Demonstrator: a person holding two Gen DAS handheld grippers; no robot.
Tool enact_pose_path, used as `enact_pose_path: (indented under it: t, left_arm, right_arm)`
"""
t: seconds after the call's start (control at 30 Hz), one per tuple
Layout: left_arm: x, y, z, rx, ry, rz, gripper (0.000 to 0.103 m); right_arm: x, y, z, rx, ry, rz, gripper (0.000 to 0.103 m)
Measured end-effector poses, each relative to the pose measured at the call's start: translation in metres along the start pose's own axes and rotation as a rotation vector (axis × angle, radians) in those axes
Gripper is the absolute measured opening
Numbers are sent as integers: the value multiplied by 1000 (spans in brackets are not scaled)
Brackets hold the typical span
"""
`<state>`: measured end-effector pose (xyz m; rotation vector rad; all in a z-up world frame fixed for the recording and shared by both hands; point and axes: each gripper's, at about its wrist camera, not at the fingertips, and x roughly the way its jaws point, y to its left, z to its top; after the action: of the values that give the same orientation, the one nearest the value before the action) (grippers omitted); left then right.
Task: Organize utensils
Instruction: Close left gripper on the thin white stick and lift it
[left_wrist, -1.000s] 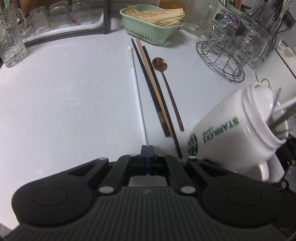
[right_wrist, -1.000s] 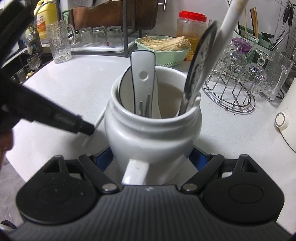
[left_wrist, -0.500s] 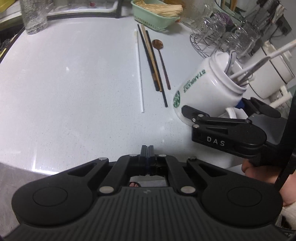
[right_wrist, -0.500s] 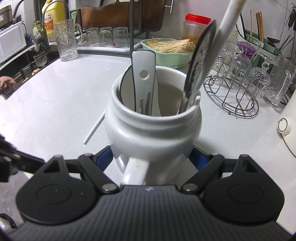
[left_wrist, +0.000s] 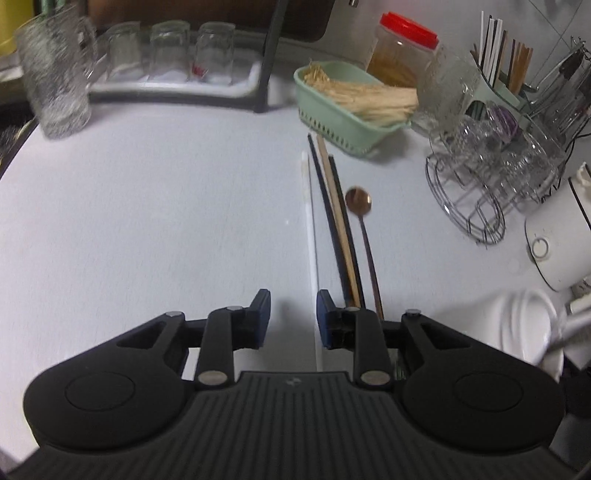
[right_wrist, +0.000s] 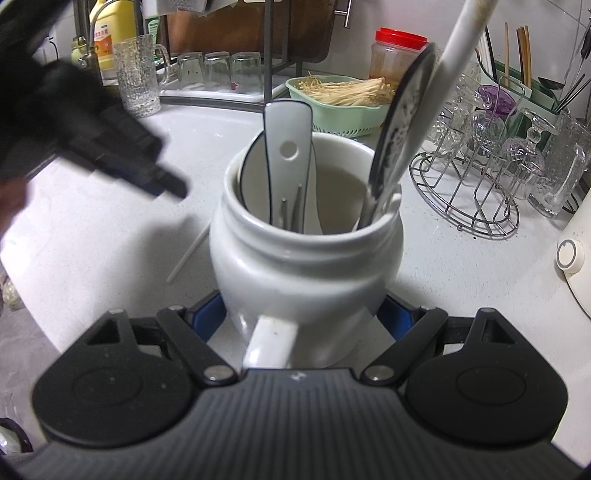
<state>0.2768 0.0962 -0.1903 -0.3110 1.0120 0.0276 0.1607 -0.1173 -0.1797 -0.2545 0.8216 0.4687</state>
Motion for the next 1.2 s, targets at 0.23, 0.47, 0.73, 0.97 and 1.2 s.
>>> enact_pose_path:
  t: [0.23,0.47,0.73,0.97,1.2]
  left_arm:
    - [46,-21,46,81,-40,14,30]
    - [82,-24,64,89,-17,45,28]
    - [93,-35,65,164,4,98,8]
    - [73,-29,39,120,45,63,7]
    - [32,-13,-12,33,89,42,7]
  right_arm:
    - [1,0,4,3,17,0,90]
    - [1,1,2,7,14,-1,90]
    - [3,-1,6,9,32,3,90]
    - [5,-4,7,-16,30,22,90]
    - [5,-5,7,-30,28,34,90]
